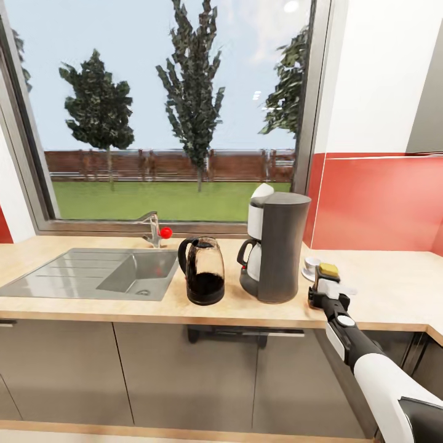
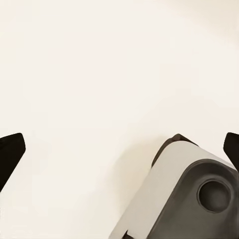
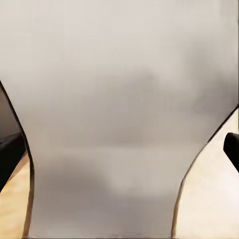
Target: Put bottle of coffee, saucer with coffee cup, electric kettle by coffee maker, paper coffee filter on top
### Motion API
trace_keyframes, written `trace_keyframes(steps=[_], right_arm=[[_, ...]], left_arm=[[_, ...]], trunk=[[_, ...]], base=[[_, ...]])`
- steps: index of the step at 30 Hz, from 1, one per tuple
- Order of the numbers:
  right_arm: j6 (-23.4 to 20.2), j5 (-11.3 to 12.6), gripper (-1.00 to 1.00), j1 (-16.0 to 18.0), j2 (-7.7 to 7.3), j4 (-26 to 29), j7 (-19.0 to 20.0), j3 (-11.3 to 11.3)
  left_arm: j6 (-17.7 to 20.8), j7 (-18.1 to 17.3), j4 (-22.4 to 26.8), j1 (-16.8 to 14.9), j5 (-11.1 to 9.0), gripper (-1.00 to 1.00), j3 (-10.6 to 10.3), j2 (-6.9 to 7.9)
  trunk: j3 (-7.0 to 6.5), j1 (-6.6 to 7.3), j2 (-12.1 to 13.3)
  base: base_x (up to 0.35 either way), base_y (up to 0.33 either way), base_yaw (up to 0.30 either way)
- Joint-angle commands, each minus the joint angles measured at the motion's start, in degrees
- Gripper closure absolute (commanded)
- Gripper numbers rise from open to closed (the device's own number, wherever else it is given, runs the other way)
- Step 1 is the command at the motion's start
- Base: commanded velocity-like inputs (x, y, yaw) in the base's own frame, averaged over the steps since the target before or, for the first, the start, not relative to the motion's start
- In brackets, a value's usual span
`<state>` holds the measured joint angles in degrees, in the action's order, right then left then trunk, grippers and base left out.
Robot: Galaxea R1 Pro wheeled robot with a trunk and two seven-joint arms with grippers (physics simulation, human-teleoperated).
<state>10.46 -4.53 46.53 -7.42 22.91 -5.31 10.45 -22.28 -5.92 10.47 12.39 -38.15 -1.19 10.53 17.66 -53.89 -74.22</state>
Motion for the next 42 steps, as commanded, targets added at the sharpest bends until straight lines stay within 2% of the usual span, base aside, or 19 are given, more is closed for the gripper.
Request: trace_keyframes(steps=[1, 32, 36, 39, 42], right_arm=[[0.2, -0.5, -1.00, 0.0, 0.04, -0.1, -0.1, 0.3], [0.1, -0.5, -1.00, 0.0, 0.07, -0.2, -0.1, 0.2], [-4.0, -2.6, -1.00, 0.4, 0.83, -0.2, -0.1, 0.1], [-9.1, -4.5, -1.00, 1.6, 1.37, -0.2, -0.4, 0.1], [-13.9, -4.9, -1.00, 2.7, 1.48, -0.2, -1.7, 0.1]], left_arm=[[0.0, -0.4, 0.1, 0.0, -0.6, -1.00, -0.1, 0.02], [0.1, -0.4, 0.2, 0.0, -0.6, -1.00, -0.1, 0.01], [0.1, -0.4, 0.2, 0.0, -0.6, -1.00, 0.0, 0.01], [0.1, -0.4, 0.1, 0.0, -0.6, -1.00, 0.0, 0.01], [0.0, -0.4, 0.1, 0.0, -0.7, -1.00, 0.0, 0.01]], trunk=[[0.05, -0.01, 0.0], [0.05, -0.01, 0.0], [0.05, -0.01, 0.0], [0.05, -0.01, 0.0], [0.05, -0.01, 0.0]], base=[[-0.052, 0.000, 0.000], [-0.282, 0.000, 0.000], [-0.238, 0.000, 0.000], [-0.107, 0.000, 0.000], [-0.029, 0.000, 0.000]])
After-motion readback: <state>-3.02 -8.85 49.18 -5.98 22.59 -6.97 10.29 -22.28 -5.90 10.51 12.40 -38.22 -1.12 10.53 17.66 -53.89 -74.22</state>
